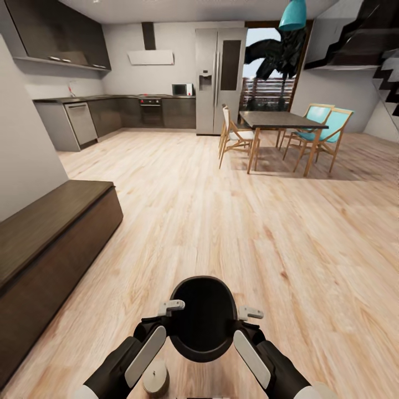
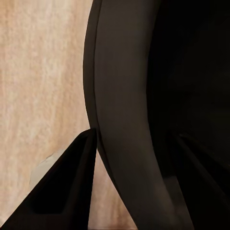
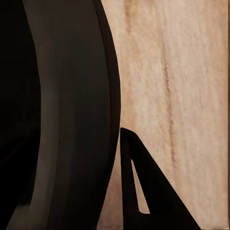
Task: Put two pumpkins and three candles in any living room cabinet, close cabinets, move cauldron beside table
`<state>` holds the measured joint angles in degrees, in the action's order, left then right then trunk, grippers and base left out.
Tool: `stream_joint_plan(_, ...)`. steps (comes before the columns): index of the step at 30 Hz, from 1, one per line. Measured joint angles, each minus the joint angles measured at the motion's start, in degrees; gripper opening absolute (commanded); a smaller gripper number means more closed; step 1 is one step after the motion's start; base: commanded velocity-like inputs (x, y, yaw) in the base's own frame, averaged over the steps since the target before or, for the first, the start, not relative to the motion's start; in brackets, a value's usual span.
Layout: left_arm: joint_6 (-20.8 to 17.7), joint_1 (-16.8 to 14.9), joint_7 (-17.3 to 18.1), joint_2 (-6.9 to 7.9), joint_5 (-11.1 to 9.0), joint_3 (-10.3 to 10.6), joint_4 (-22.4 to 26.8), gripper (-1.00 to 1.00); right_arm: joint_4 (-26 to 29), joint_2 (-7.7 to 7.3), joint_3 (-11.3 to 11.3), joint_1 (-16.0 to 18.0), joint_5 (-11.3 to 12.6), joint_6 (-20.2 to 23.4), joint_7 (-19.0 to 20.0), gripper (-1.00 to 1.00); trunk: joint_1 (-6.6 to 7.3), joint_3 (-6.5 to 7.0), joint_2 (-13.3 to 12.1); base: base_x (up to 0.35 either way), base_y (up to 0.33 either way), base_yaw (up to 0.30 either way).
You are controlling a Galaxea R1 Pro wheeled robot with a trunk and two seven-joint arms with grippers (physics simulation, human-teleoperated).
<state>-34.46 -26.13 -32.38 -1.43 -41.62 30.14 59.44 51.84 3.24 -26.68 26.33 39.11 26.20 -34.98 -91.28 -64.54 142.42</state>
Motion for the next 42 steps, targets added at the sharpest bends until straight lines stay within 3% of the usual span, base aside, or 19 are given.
stream_joint_plan(42,0.03,-0.01,-0.01,-0.07,0.04,0.04,-0.15,-1.0,-0.08,0.0,0.12,-0.02,0.0,0.06,0.07,-1.0,9.24,7.54,-16.84,-0.097,0.0,0.0)
